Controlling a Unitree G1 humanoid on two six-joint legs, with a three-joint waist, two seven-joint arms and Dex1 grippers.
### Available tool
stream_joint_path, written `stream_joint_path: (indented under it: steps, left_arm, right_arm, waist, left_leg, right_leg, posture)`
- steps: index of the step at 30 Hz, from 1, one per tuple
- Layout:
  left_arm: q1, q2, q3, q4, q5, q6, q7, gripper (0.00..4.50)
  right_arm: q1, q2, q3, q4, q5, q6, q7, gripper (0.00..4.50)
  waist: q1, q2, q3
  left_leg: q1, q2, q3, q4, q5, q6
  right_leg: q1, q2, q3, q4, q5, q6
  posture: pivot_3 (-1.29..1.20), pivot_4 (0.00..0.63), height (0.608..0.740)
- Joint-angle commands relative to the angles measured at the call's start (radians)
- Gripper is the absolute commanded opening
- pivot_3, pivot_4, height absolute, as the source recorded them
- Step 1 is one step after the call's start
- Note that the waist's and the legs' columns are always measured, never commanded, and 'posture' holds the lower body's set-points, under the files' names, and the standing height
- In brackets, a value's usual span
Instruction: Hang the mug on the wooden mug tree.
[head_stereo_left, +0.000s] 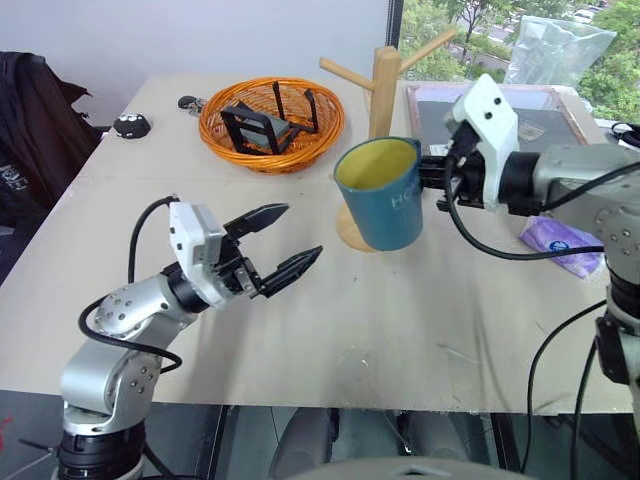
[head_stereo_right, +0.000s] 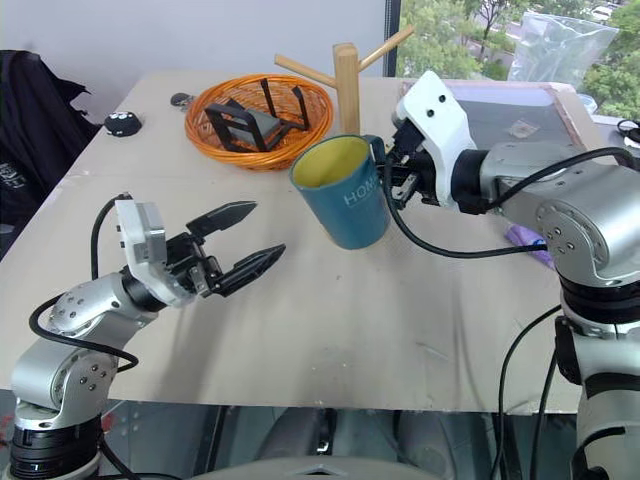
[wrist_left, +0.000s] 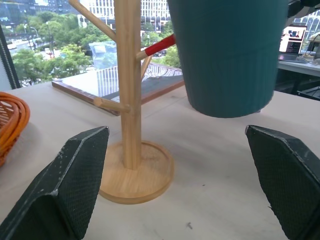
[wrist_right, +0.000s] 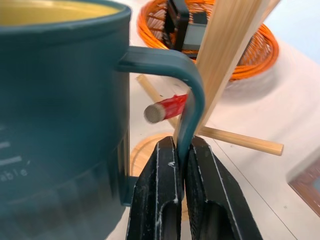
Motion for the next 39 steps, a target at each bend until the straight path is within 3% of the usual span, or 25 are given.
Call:
stream_joint_path:
  steps: [1, 9, 12, 20, 25, 30, 33, 35, 39]
  left_arm:
    - [-0.002, 0.012, 0.021, -0.01, -0.016, -0.026, -0.013, 4.5]
    - [0.008, 0.007, 0.017, -0.017, -0.017, -0.036, -0.012, 4.5]
    - [0.012, 0.005, 0.017, -0.02, -0.019, -0.038, -0.011, 4.5]
    - [-0.001, -0.016, 0.027, -0.015, -0.048, -0.052, 0.0, 4.5]
    - [-0.009, -0.02, 0.012, -0.014, -0.055, -0.056, 0.005, 4.5]
    - [0.004, -0.019, -0.004, -0.028, -0.062, -0.03, 0.023, 4.5]
    - [0.042, -0.007, -0.042, -0.037, -0.008, 0.018, 0.078, 4.5]
    - [0.07, 0.008, -0.09, -0.038, 0.084, 0.047, 0.144, 4.5]
    - [0.144, 0.002, -0.155, -0.039, 0.162, 0.029, 0.165, 4.5]
  right_arm:
    - [-0.039, 0.019, -0.006, -0.013, -0.017, 0.041, -0.041, 0.07]
    - [-0.055, 0.093, 0.008, 0.022, -0.07, 0.076, -0.112, 0.07]
    - [-0.057, 0.108, 0.003, 0.032, -0.082, 0.073, -0.122, 0.88]
    - [-0.078, 0.143, -0.058, 0.037, -0.085, 0.089, -0.131, 4.47]
    - [-0.089, 0.122, -0.158, 0.023, -0.019, 0.155, -0.08, 4.47]
    - [-0.023, 0.029, -0.307, -0.038, 0.144, 0.23, 0.061, 4.47]
    - [0.163, -0.044, -0.387, -0.128, 0.212, 0.148, 0.156, 4.47]
    - [0.369, -0.061, -0.422, -0.199, 0.215, 0.028, 0.222, 4.47]
    - [0.756, 0.059, -0.419, -0.236, 0.102, -0.309, 0.264, 4.47]
  waist:
    - [0.001, 0.0, 0.0]
    - [-0.003, 0.0, 0.0]
    - [-0.003, 0.0, 0.0]
    - [-0.004, 0.0, 0.0]
    - [-0.003, 0.0, 0.0]
    - [-0.001, 0.0, 0.0]
    - [0.002, -0.002, -0.001]
    - [0.001, -0.003, -0.002]
    - [-0.004, -0.003, -0.002]
  left_leg:
    - [0.0, 0.0, 0.0, 0.0, 0.0, 0.0]
    - [0.0, -0.001, 0.001, 0.0, 0.0, 0.0]
    - [0.0, -0.001, 0.001, 0.0, 0.0, 0.0]
    - [0.0, -0.001, 0.001, 0.0, 0.0, 0.0]
    - [0.0, -0.001, 0.001, 0.0, 0.0, 0.0]
    - [0.0, -0.001, 0.001, 0.0, 0.0, 0.0]
    - [0.0, -0.001, 0.0, -0.001, -0.001, 0.001]
    - [0.0, -0.001, 0.0, -0.001, -0.003, 0.004]
    - [0.001, 0.0, 0.003, 0.0, -0.003, 0.006]
  right_leg:
    - [0.0, 0.0, 0.0, 0.0, 0.0, 0.0]
    - [0.0, 0.0, 0.0, 0.001, 0.0, 0.0]
    - [0.0, 0.0, 0.0, 0.001, 0.0, 0.0]
    - [-0.001, 0.0, 0.0, 0.001, 0.0, 0.0]
    - [-0.001, 0.0, 0.0, 0.001, 0.0, 0.0]
    - [0.0, 0.0, 0.0, 0.001, 0.0, 0.0]
    - [0.0, 0.0, 0.0, 0.0, 0.0, 0.0]
    - [0.001, 0.0, -0.001, 0.0, 0.0, 0.0]
    - [0.001, 0.001, 0.002, 0.001, 0.0, 0.0]
  posture:
    - [0.0, 0.15, 0.737]
    - [0.0, 0.15, 0.737]
    - [0.0, 0.15, 0.737]
    - [0.0, 0.15, 0.737]
    - [0.0, 0.15, 0.737]
    - [0.0, 0.15, 0.737]
    - [0.0, 0.15, 0.737]
    - [0.0, 0.15, 0.737]
    - [0.0, 0.15, 0.737]
